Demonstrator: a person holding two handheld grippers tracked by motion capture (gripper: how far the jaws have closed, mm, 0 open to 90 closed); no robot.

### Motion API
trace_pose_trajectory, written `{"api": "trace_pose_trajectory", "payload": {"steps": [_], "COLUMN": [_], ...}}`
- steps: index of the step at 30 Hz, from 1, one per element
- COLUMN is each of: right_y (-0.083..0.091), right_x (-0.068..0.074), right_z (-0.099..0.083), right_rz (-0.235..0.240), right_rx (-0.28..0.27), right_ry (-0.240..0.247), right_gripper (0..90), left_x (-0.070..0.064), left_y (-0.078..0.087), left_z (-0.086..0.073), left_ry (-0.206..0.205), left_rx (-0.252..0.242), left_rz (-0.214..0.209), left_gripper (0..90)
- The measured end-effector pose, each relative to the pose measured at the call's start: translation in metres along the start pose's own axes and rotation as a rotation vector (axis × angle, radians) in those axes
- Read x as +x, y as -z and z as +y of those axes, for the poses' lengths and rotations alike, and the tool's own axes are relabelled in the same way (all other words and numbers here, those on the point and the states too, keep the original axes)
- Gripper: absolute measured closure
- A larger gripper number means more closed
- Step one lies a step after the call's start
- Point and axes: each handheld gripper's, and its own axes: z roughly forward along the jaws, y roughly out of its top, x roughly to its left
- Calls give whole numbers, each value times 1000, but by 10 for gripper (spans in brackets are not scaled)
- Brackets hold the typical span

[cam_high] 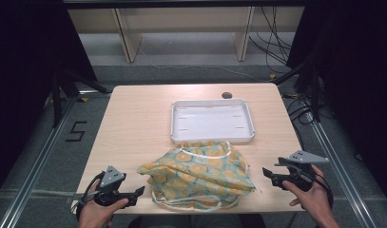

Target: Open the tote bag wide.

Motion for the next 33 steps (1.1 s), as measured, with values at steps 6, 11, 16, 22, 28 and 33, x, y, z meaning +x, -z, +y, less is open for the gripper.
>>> {"api": "trace_pose_trajectory", "payload": {"steps": [6,11,16,22,28,33], "right_y": [1,1,1,3,7,6], "right_x": [-1,2,4,14,21,28], "right_z": [0,1,2,3,5,4], "right_rz": [-5,17,46,101,126,158], "right_rx": [-11,-14,-25,-63,-79,-82], "right_ry": [5,18,34,22,66,66], "right_gripper": [240,215,196,177,170,168], "left_x": [0,0,0,-1,-2,-2], "left_y": [-1,1,0,1,0,0], "left_z": [0,0,0,0,0,0], "left_ry": [-4,2,-1,7,34,22], "left_rx": [18,16,6,11,5,2], "left_rz": [-10,-2,-4,-9,-8,-9], "left_gripper": [170,171,171,174,174,175]}}
